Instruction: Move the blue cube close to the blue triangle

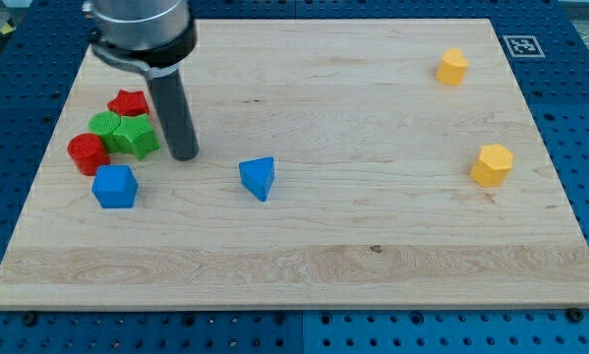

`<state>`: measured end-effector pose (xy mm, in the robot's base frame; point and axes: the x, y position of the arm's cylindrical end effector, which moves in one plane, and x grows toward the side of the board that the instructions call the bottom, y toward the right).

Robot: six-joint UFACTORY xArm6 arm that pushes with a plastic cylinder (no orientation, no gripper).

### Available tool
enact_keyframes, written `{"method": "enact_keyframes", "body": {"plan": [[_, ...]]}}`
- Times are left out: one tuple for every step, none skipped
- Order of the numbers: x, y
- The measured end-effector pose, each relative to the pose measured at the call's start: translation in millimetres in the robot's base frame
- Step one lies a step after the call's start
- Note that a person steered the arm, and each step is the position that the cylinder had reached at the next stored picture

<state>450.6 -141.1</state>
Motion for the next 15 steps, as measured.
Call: {"method": "enact_keyframes", "body": {"plan": [[2.7,-8.4],[11.5,-12.1],[31.9,-12.2],[73.5,-14.7],[107.3,-20.6],[114.5,-37.4],[94.2,-76.5],[73.9,-115.6],[73.9,-134.7],[65.2,-128.1],[69.1,-121.0],[71.6,-122.8],[71.7,-80.7],[71.7,-66.4],[71.7,-51.9]]}}
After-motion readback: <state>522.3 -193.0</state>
